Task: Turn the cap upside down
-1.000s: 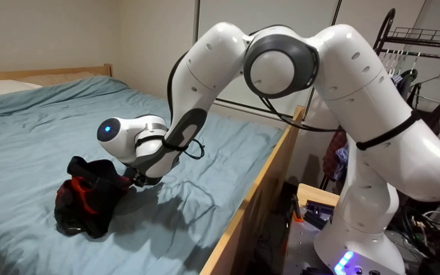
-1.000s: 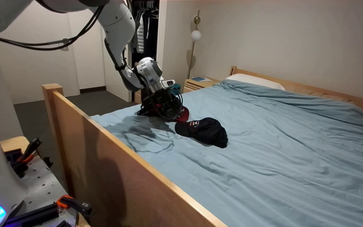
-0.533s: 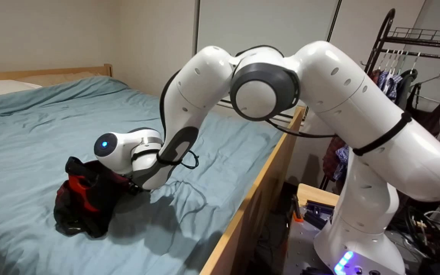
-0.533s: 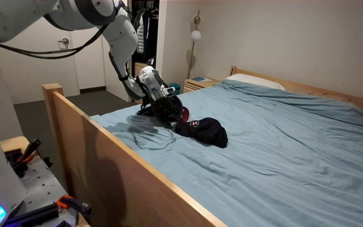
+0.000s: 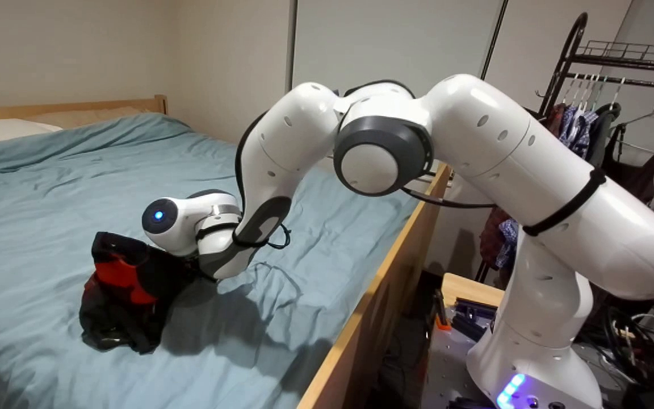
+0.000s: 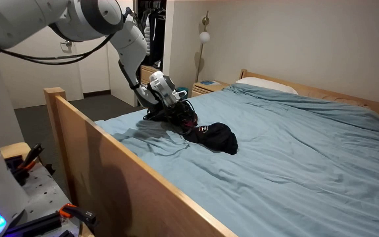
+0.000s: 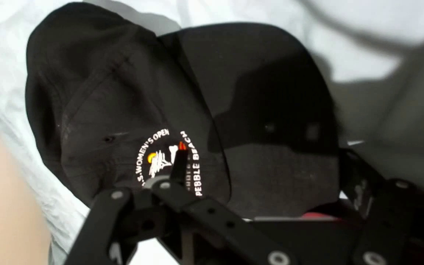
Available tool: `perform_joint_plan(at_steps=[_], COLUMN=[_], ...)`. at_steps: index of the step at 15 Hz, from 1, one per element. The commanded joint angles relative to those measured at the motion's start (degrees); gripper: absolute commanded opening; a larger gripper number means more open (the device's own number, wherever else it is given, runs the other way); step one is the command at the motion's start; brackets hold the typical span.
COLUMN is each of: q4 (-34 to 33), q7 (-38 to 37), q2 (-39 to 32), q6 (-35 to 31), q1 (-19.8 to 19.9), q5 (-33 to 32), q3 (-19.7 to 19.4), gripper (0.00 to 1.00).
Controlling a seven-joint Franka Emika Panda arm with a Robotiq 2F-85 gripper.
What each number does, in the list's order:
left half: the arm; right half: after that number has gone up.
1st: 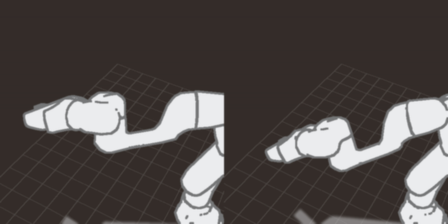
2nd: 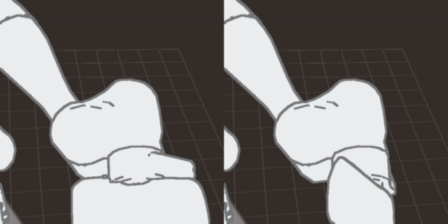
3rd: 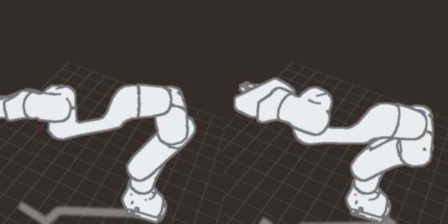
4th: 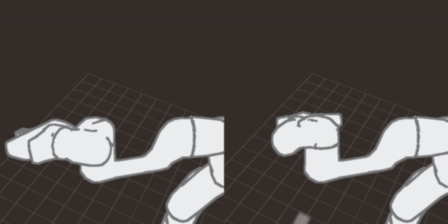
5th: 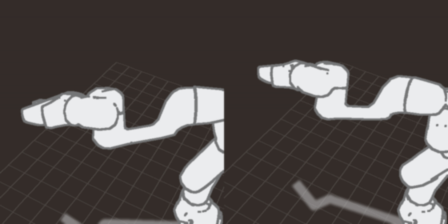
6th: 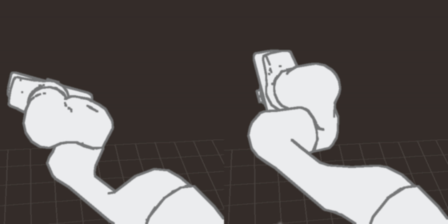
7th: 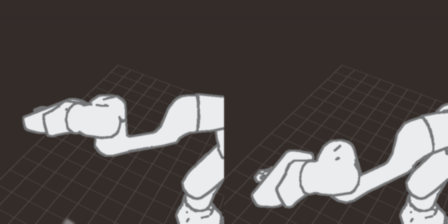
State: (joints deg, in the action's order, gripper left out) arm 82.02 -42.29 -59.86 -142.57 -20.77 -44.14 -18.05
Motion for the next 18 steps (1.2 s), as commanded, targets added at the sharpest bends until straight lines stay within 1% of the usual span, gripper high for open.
perform_joint_plan(at_steps=[1, 3, 4, 5, 11, 13, 14, 15, 17, 18], q4=[-2.6, -2.6, -2.7, -2.5, -1.1, -0.1, 0.7, 2.1, 5.7, 7.2], q7=[-3.7, -4.5, -5.0, -5.2, -7.1, -7.8, -7.5, -7.4, -6.9, -8.0], q2=[-2.5, -2.7, -2.8, -2.8, -1.2, 0.1, 1.2, 3.2, 8.0, 10.2], q6=[-1.2, -1.0, -1.1, -1.0, -1.6, -1.9, -2.1, -2.3, -3.6, -4.1], q1=[-0.3, -0.3, -0.2, -0.2, -0.1, 0.1, 0.5, 1.1, 2.5, 2.5], q5=[-2.4, -2.8, -3.0, -3.3, -4.0, -3.8, -3.3, -2.7, -1.7, -2.0], q3=[-1.9, -2.2, -2.2, -2.2, -1.8, -1.7, -1.3, -0.8, 0.1, -0.5], gripper=[1.0, 1.0, 0.95, 0.74, 0.33, 0.21, 0.16, 0.09, 0.05, 0.04])
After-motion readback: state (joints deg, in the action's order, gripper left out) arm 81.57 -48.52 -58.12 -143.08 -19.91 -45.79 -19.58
